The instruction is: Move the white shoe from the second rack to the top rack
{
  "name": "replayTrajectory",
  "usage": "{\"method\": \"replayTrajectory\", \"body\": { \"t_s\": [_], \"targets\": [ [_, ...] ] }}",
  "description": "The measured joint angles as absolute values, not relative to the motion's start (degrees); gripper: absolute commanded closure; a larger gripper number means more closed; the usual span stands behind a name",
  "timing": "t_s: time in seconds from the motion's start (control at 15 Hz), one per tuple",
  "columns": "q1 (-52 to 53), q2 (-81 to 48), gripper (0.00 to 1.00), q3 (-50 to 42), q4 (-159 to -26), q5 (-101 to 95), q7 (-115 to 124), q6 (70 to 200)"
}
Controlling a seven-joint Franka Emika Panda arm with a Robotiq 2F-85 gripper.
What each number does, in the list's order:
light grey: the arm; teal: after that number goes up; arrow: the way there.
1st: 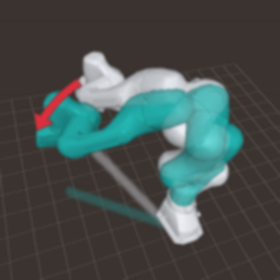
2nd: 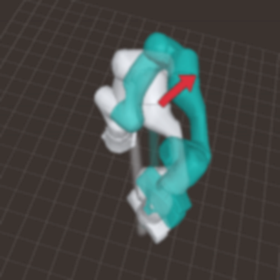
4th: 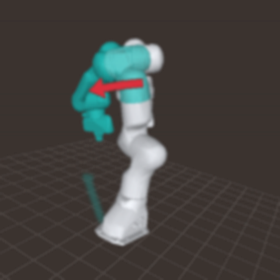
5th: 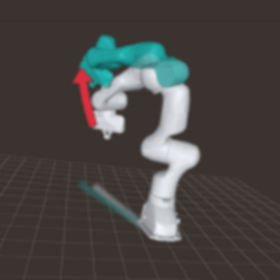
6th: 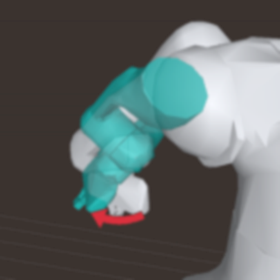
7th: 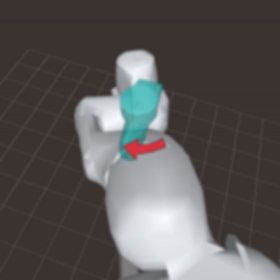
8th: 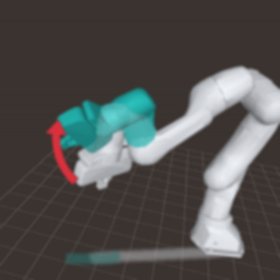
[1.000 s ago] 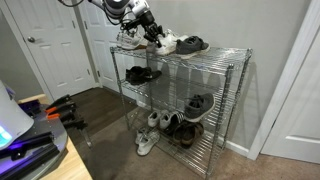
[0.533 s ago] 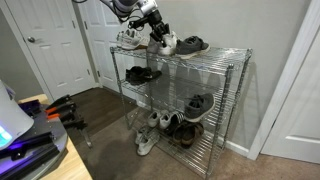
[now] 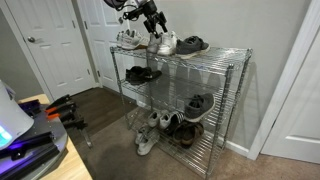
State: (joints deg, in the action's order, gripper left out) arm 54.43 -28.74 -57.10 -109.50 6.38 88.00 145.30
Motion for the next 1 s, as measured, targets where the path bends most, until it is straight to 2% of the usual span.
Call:
{"method": "replayTrajectory", "body": {
  "t_s": [0.67,1.0],
  "targets": [
    [54.8,-12.8,0.0,-53.0,-117.8,-21.2,105.1,145.3],
    [54.8,-10.3,0.0,-52.5,-119.1,-22.2,105.4,145.3]
  ]
}}
